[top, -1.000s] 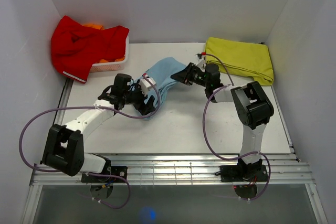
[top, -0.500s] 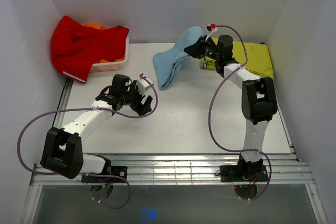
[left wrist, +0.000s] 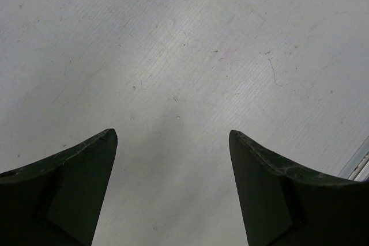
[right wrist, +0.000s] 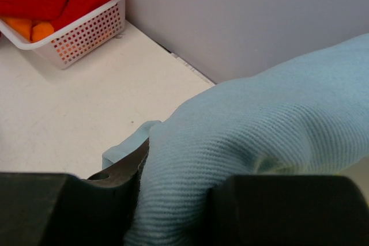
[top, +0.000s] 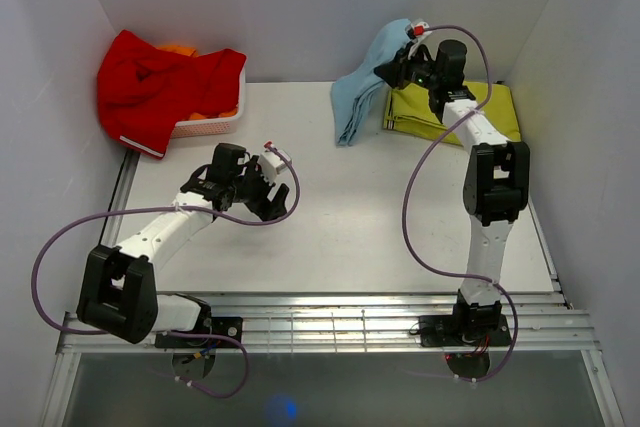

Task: Fold and stack the trousers
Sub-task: Neatly place the folded trousers to the corner

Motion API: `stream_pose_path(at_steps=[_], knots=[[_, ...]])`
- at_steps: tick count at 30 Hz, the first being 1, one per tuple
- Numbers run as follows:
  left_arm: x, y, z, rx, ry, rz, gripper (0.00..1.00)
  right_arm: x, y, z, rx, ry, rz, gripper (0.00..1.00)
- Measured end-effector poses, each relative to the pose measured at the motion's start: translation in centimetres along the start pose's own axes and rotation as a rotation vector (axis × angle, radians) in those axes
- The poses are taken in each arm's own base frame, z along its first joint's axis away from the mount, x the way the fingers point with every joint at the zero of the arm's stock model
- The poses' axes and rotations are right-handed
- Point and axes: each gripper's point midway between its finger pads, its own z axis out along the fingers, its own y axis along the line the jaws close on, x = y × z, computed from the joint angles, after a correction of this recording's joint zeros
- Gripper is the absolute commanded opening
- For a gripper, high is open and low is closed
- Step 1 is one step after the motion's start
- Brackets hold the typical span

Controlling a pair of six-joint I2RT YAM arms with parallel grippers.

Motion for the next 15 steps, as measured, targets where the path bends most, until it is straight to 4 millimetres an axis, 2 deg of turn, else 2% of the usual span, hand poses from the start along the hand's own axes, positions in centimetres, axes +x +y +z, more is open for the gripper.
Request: stream_pose_path(at_steps=[4,9,12,15], knots=[[0.5,-0.3,-0.2,0.006,0.021,-0.009,0.89,-1.3,-2.2,-1.3,0.03,-0.012,-0.063,0.08],[1.1,-0.6,-0.4,0.016,0.049,-0.021,0.89,-1.6,-4.7,-2.8,0.044,0.008,-0.129,0.08],[1.3,-0.7,-0.5,0.019,0.055,-0.025,0.89,-1.4,-5.1,-3.2,0.031,0.031,-0.156,0.08],[1.3,-0.7,-0.5,0.019,0.057,-0.026,0.89,-1.9,-4.8,-2.8,0.0,0.03,-0.185,0.08]])
